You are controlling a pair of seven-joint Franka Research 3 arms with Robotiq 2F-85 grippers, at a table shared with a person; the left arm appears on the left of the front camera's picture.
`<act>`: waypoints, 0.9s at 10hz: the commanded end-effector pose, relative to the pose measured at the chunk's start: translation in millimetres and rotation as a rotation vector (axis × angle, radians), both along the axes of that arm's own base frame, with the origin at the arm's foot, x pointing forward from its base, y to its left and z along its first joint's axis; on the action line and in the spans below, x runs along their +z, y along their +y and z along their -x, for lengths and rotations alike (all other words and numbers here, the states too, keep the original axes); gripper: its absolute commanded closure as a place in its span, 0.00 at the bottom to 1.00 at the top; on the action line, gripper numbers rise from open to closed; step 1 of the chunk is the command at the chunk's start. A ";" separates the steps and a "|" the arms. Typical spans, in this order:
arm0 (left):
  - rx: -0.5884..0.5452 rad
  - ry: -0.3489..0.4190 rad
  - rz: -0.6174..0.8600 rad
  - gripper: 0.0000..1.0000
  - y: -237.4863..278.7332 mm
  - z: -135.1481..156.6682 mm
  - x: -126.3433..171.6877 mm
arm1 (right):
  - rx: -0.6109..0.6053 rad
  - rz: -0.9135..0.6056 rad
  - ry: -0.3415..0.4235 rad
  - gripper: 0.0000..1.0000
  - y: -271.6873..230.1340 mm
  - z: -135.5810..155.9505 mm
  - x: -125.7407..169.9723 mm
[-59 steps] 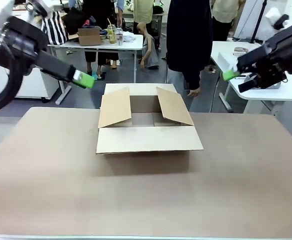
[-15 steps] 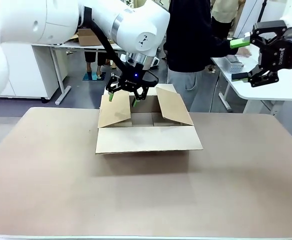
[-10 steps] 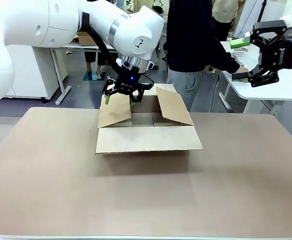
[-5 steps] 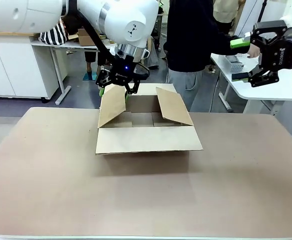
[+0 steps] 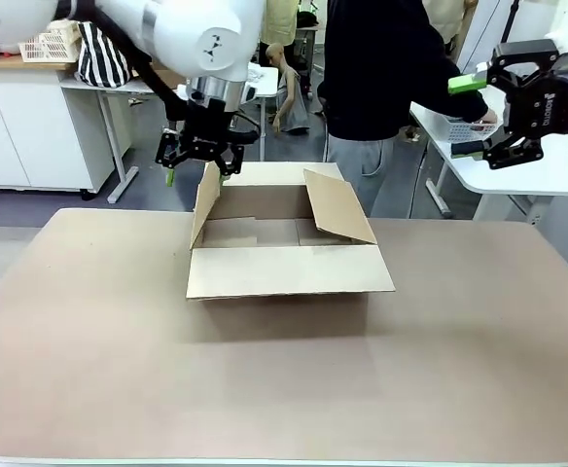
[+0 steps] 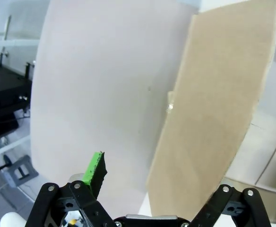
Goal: Pack the gift set into the box.
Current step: Place both hands on the side flaps of the Package Box and spread them outward.
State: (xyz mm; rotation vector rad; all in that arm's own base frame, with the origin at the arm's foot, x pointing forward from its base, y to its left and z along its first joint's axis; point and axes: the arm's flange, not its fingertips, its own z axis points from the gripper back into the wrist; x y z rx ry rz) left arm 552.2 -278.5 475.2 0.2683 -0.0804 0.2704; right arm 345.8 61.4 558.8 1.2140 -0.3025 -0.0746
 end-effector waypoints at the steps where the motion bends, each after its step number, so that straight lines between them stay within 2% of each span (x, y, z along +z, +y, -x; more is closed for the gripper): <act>1: 0.069 -0.043 0.065 0.00 28.3 27.3 2.3 | 0.006 -0.024 -0.032 0.00 2.4 -2.5 -1.3; 4: 0.129 -0.108 0.193 0.00 74.7 53.0 7.6 | 0.006 -0.024 -0.032 0.00 2.4 -2.5 -1.3; 7: 0.143 -0.106 0.285 0.00 102.2 53.7 -6.2 | 0.006 -0.024 -0.032 0.00 2.4 -2.5 -1.3; 8: 0.130 -0.121 0.328 0.00 114.6 56.0 -8.3 | 0.006 -0.024 -0.032 0.00 2.4 -2.5 -1.3; 9: 0.071 -0.147 0.397 0.00 128.3 62.6 -8.5 | 0.006 -0.024 -0.032 0.00 2.4 -2.5 -1.3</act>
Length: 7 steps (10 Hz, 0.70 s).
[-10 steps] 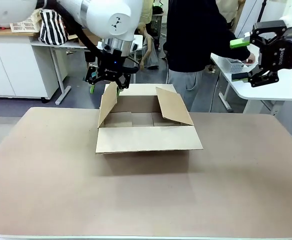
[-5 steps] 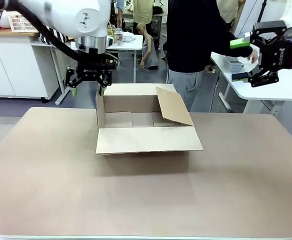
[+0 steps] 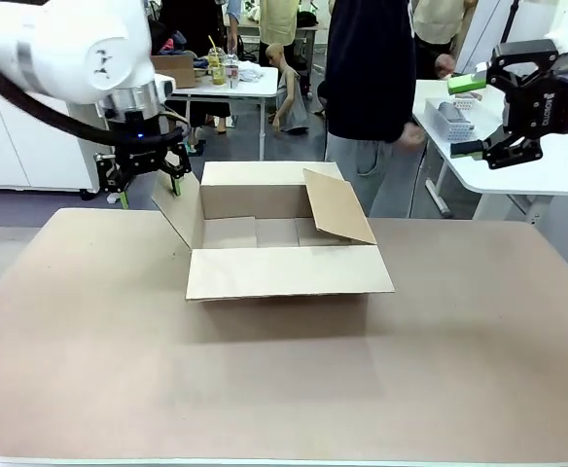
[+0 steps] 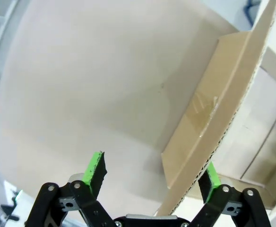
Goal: Pack the gift set into the box.
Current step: Place both hands on the side flaps of the Package Box and spread them outward.
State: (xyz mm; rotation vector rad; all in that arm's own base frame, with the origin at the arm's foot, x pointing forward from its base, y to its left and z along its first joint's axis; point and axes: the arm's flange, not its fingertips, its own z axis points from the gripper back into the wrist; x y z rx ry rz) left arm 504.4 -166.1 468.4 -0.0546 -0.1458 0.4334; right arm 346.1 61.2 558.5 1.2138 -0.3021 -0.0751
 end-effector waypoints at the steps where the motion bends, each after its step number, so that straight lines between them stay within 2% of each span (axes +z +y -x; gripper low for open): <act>1: -0.096 -0.054 0.103 0.00 26.2 20.0 -1.6 | 0.006 -0.024 -0.032 0.00 2.5 -2.3 -1.0; 2: -0.133 -0.084 0.147 0.00 42.7 26.7 -2.6 | 0.006 -0.024 -0.032 0.00 2.5 -2.3 -1.0; 3: -0.237 -0.111 0.211 0.00 57.7 30.3 -6.4 | 0.006 -0.024 -0.032 0.00 2.5 -2.3 -1.0; 4: -0.069 -0.061 0.080 0.00 22.4 8.9 0.2 | 0.006 -0.024 -0.032 0.00 2.5 -2.3 -1.0; 7: -0.069 -0.061 0.080 0.00 22.4 8.9 0.2 | 0.006 -0.024 -0.032 0.00 2.5 -2.3 -1.0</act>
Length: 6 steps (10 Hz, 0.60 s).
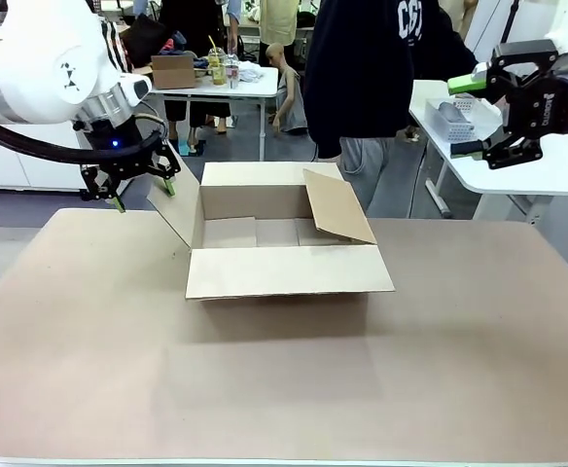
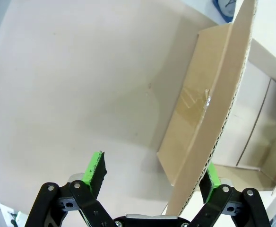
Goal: Pack the gift set into the box.
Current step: Place both hands on the side flaps of the Package Box and spread them outward.
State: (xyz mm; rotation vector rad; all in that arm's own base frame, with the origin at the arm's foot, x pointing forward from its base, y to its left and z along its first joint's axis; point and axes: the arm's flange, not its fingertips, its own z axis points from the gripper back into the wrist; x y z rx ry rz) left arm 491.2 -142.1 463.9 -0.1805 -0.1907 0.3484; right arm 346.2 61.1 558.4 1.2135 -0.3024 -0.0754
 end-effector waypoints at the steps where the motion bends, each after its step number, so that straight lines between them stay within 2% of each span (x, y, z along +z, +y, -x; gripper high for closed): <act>1: 0.022 0.011 -0.025 0.00 -1.6 -4.3 4.8 | 0.007 -0.024 -0.032 0.00 2.6 -2.2 -0.9; 3: 0.022 0.011 -0.025 0.00 -1.6 -4.3 4.8 | 0.007 -0.024 -0.032 0.00 2.6 -2.2 -0.9; 4: 0.022 0.011 -0.025 0.00 -1.6 -4.3 4.8 | 0.000 0.000 0.000 0.00 -0.1 0.0 0.0; 6: 0.022 0.011 -0.025 0.00 -1.6 -4.3 4.8 | 0.092 0.191 0.000 0.00 68.3 -64.6 8.3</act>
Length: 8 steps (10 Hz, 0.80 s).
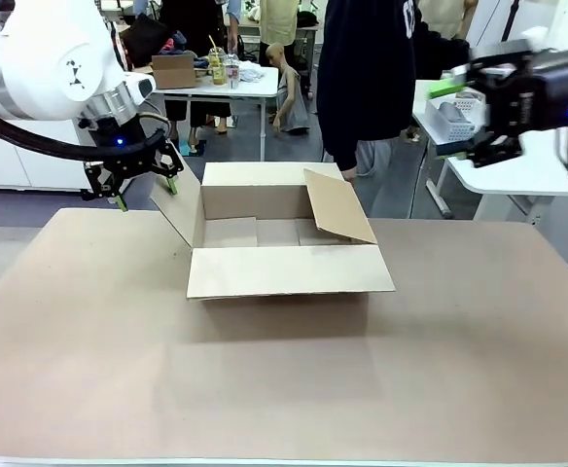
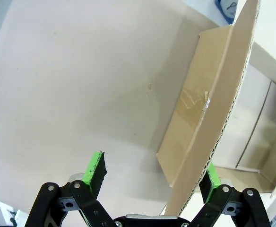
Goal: Pack the gift set into the box.
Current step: Place both hands on the side flaps of the Package Box and spread them outward.
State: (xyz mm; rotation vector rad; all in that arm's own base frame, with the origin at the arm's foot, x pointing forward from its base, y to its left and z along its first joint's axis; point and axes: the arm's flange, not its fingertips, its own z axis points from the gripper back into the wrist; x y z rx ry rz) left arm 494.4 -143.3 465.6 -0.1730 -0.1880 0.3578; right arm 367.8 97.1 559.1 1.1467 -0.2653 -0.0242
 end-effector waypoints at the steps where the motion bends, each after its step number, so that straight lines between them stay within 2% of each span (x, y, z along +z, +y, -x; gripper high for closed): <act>1: 0.012 0.006 -0.020 0.00 -0.4 -1.1 3.1 | 0.099 0.219 0.015 0.00 61.9 -68.5 8.6; 2: 0.012 0.006 -0.020 0.00 -0.4 -1.1 3.1 | 0.126 0.378 0.036 0.00 95.3 -91.9 3.2; 3: 0.012 0.006 -0.020 0.00 -0.4 -1.1 3.1 | 0.139 0.526 0.012 0.00 125.4 -107.0 -5.3; 6: 0.012 0.006 -0.020 0.00 -0.4 -1.1 3.1 | 0.200 0.851 -0.160 0.00 193.8 -132.8 -31.3; 8: 0.012 0.006 -0.020 0.00 -0.4 -1.1 3.1 | 0.192 1.034 -0.297 0.00 214.3 -134.4 -50.8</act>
